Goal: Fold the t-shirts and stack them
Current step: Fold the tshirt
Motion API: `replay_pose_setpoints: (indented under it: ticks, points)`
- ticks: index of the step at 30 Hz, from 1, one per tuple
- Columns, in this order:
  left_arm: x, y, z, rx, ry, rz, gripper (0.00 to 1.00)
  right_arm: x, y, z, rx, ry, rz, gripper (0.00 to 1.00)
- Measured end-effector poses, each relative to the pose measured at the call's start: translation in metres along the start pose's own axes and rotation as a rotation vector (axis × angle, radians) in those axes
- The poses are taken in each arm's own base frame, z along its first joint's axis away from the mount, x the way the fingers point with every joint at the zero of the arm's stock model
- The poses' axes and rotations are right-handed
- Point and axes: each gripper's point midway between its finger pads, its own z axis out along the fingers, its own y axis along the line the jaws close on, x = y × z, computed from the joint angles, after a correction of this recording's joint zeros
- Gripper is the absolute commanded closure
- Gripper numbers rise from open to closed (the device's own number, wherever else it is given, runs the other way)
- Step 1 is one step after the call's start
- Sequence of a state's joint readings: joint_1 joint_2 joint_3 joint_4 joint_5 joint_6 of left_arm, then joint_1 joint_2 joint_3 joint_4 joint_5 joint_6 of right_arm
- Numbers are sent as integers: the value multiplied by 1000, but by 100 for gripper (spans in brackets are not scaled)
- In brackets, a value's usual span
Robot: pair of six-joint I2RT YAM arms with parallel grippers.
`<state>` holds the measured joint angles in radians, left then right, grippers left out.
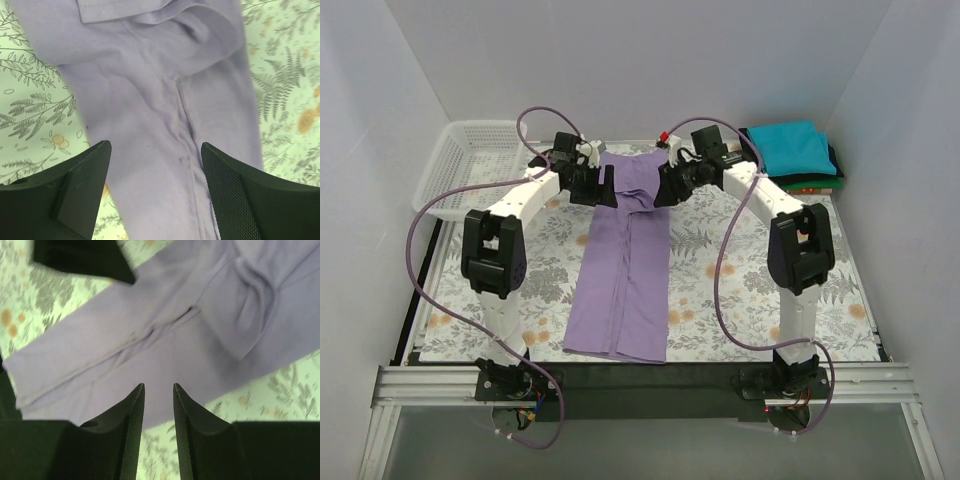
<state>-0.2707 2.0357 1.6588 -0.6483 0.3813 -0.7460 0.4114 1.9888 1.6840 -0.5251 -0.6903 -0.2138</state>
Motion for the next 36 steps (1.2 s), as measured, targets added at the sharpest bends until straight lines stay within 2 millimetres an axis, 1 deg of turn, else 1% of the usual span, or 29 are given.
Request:
replay_pose_setpoints:
  ticks: [1,2,3,5,9,12,15,19,22,24,25,27,28,29,30,32,34,35,36]
  points:
    - [-2,-3,-6,6,-14,1,30,-6,-8,7,17,-11,12,66]
    - [-2,-6,-10,15,-26,3,30,-9,-15,15,35,-15,31,69]
    - [0,-9,-14,24,-33,6,30,-7,-23,24,48,-12,54,70]
    - [10,-11,-17,39,-25,0,31,2,-38,42,80,5,113,74]
    - [36,-10,-12,54,25,-24,30,27,-67,73,149,49,213,75]
    - [51,-9,-8,60,59,-43,31,38,-83,85,193,65,265,76]
    - [60,-10,-9,63,73,-52,31,40,-98,92,236,62,303,77]
    - [61,-14,-18,65,62,-57,29,26,-115,102,230,6,368,77]
    - [58,-16,-22,65,50,-52,28,11,-135,105,230,-49,392,78]
    - [59,-15,-23,62,54,-51,27,1,-151,105,241,-91,390,76]
    - [60,-13,-24,56,57,-55,27,-2,-157,103,249,-106,390,75]
    - [61,-10,-25,52,60,-52,14,-6,-167,100,258,-133,393,64]
    - [61,-8,-26,52,60,-48,11,-8,-170,98,258,-144,393,60]
    - [60,-6,-26,54,60,-48,6,-10,-173,95,257,-155,387,49]
    - [60,-3,-28,58,58,-42,4,-12,-172,94,241,-162,381,45]
    - [57,-3,-32,75,44,-25,4,-16,-166,93,194,-171,368,35]
    - [55,-5,-43,95,10,5,3,-19,-157,88,145,-175,352,26]
    - [55,-9,-52,105,-9,25,3,-18,-148,84,123,-170,340,18]
    - [54,-14,-62,114,-34,51,3,-19,-136,75,105,-162,325,15]
